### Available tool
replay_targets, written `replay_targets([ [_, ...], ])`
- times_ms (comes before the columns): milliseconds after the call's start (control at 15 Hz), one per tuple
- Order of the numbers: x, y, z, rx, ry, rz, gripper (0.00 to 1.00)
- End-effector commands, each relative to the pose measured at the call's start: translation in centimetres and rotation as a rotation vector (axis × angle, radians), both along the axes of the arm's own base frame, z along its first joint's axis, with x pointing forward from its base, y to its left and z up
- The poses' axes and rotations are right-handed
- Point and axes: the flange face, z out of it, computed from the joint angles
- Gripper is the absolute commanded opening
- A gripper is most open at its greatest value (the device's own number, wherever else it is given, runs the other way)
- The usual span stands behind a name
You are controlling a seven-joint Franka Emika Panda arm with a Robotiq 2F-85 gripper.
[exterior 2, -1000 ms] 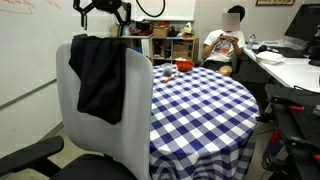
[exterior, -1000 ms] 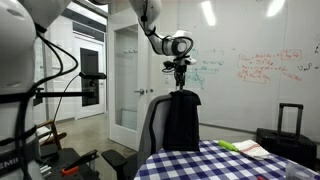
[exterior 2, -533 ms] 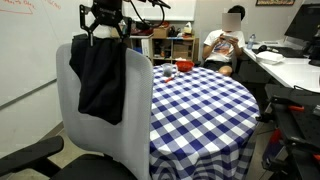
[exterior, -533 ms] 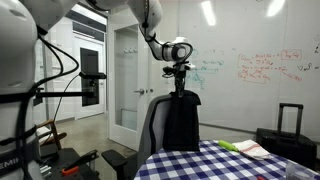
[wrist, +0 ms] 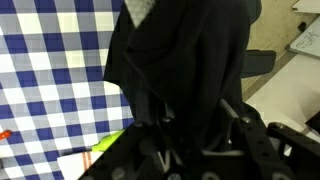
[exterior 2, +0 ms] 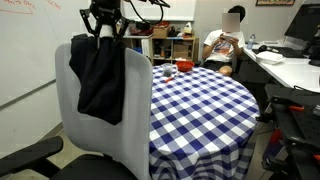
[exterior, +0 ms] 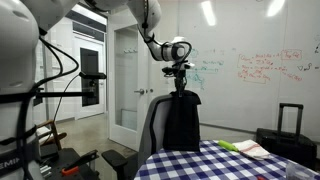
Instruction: Put the black cloth on the table
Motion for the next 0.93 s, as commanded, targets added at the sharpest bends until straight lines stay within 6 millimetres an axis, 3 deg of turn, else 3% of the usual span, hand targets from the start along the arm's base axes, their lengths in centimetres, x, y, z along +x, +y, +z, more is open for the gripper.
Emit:
replay_targets([
  [0,0.4,-0.3,1.4,-0.032,-0.022,0.011,0.69],
  [200,0.5,-0.9,2.2,-0.033,-0.036,-0.001,0.91],
  [267,0.5,-1.1,2.5,-0.035,-0.040,-0.002,0.66],
  [333,0.6,-1.3,2.7,-0.040,-0.045,0.002,0.51],
  [467,0.6,-1.4,3.0,-0.042,-0.052,0.002,0.45],
  [667,0.6,-1.4,3.2,-0.040,-0.055,0.006,0.20],
  [867,0.6,-1.5,3.5,-0.034,-0.060,0.006,0.02],
])
